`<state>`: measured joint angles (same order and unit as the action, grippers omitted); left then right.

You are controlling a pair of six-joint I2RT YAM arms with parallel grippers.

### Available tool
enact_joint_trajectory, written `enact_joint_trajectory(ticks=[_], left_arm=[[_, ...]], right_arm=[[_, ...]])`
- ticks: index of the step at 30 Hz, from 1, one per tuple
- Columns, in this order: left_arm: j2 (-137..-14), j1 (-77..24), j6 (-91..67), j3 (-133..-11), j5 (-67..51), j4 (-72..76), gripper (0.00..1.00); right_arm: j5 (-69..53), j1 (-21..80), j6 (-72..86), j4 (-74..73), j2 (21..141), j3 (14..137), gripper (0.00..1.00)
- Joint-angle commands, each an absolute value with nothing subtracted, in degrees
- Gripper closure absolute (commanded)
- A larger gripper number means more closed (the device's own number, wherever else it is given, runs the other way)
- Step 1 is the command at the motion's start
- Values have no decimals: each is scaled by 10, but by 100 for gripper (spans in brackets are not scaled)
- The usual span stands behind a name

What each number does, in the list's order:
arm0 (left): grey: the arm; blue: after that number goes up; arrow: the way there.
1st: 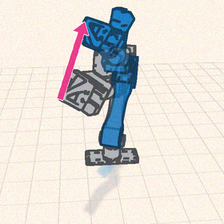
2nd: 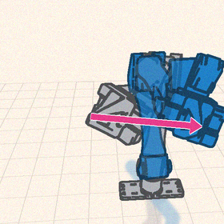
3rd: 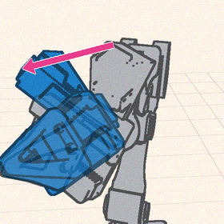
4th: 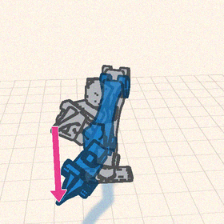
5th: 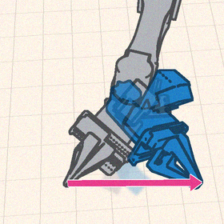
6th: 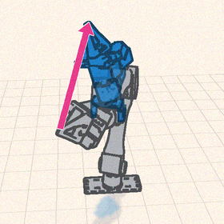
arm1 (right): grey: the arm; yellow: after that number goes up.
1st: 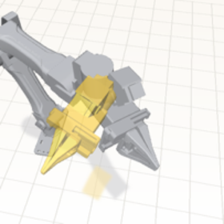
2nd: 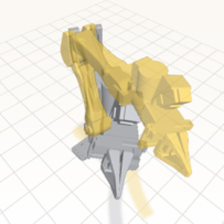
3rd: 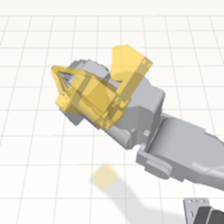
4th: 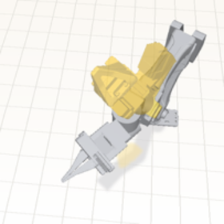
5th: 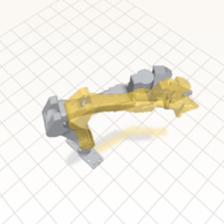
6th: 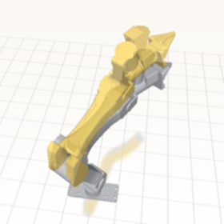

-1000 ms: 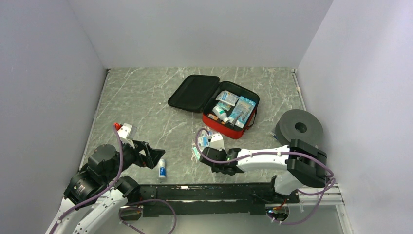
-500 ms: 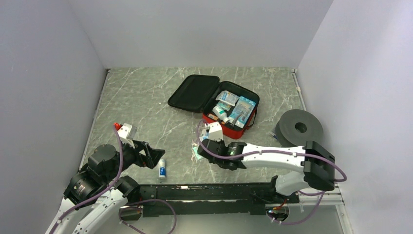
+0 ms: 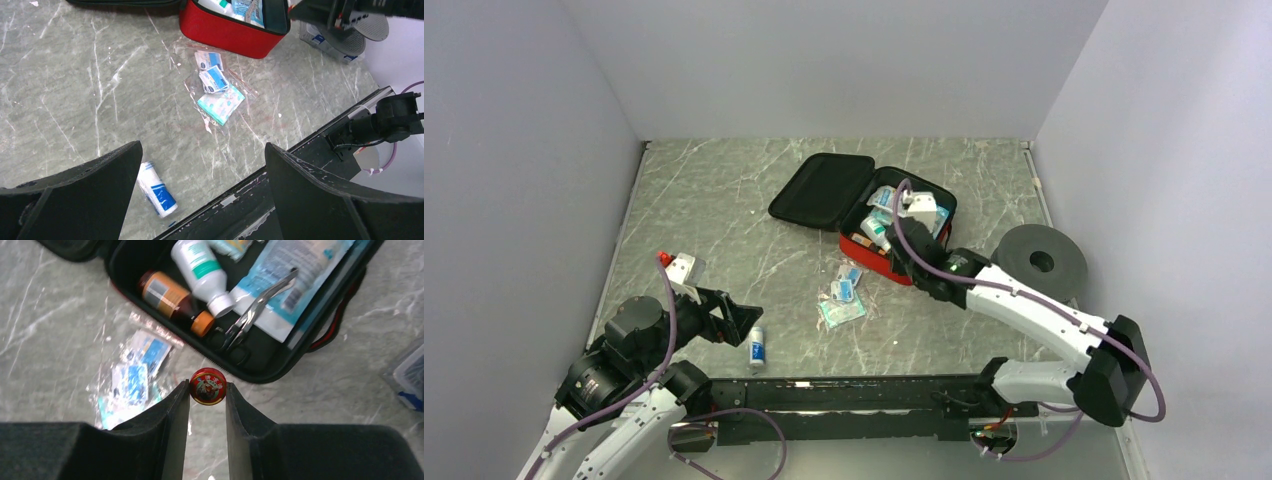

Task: Organize the medicine kit
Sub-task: Pick up the medical item at the center of the board, then place the medical item at the medicine box.

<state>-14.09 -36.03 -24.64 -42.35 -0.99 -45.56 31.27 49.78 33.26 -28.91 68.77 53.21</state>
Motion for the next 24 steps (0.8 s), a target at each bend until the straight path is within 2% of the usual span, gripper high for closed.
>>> enact_joint_trajectory(ticks=[1,8,24], left_arm=[[-145,-360,-242,-427,-2,-446,1],[-142,-360,-242,-426,-2,-446,1],[-144,-360,-239,-425,-15,-443,1]], right_arm=[[260,424,271,-245,694,567,85],[198,344,259,-210,777,596,86],[167,284,278,-161,967,648,88]])
